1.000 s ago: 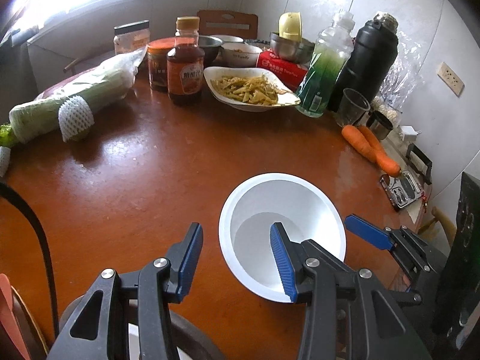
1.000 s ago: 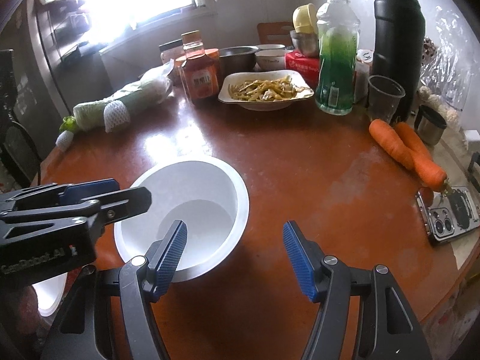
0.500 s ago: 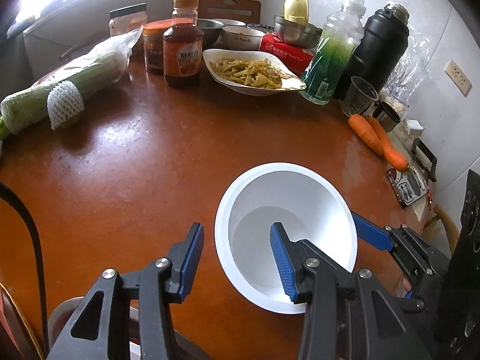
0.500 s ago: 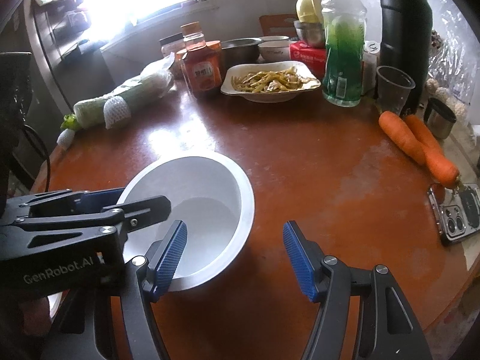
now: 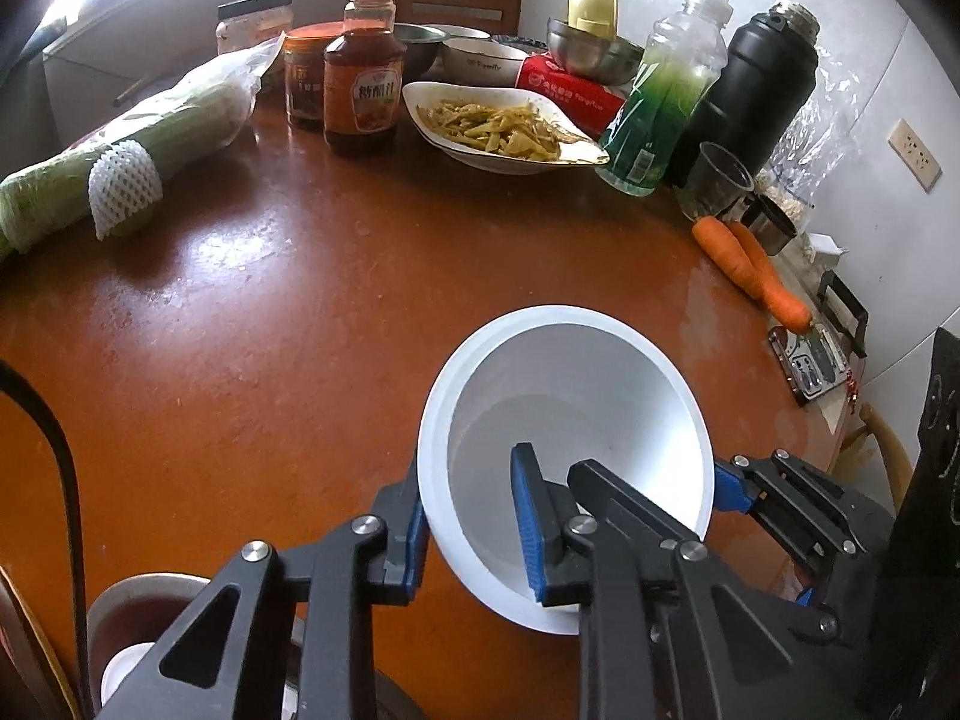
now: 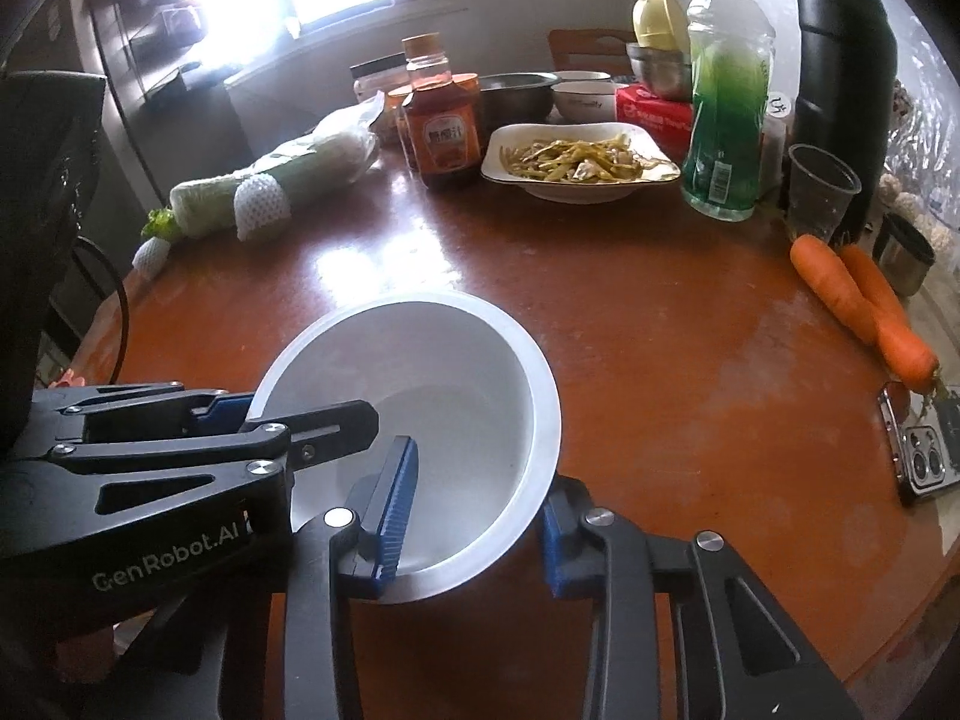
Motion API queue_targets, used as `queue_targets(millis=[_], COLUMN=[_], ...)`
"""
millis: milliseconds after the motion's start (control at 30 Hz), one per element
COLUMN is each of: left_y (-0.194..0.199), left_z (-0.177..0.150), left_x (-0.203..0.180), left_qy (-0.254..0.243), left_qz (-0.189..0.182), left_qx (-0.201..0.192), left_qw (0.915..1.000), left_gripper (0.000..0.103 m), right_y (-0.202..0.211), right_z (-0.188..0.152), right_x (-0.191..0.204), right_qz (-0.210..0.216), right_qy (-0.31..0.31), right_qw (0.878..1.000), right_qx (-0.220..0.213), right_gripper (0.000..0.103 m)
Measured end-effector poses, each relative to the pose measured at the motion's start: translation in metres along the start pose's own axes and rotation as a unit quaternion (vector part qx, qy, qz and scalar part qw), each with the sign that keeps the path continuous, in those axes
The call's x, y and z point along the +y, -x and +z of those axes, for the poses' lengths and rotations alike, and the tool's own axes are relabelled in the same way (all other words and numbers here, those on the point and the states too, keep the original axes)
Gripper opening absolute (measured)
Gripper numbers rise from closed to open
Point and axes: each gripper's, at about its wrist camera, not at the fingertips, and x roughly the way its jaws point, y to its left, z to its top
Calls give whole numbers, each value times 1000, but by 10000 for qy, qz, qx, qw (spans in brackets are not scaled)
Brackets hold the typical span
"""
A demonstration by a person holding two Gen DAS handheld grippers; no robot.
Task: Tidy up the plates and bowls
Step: 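Close the left tool on the red-printed bowl rim and lift it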
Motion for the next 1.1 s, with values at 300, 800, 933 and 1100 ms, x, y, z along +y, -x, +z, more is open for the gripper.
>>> queue_targets(millis=[300, 800, 933, 1100], left_y=[24, 84, 102, 120], left_z=[-4, -23, -32, -43], left_x=[4, 23, 31, 41], left_qy=[-13, 58, 92, 167], left_qz=[-44, 36, 76, 133], left_qx=[-238, -756, -909, -1055], left_qw=[9997, 9971, 9958, 9942], left_gripper=[26, 26, 26, 26], right_y=[14, 46, 55, 67], right_z=[3, 5, 5, 2], right_x=[9, 56, 70, 92], right_qz=[22, 165, 215, 285], right_qy=[60, 378, 492, 642], right_qw=[9999, 9978, 9967, 9949], right_qx=[-155, -510, -612, -718], right_gripper=[36, 36, 36, 36])
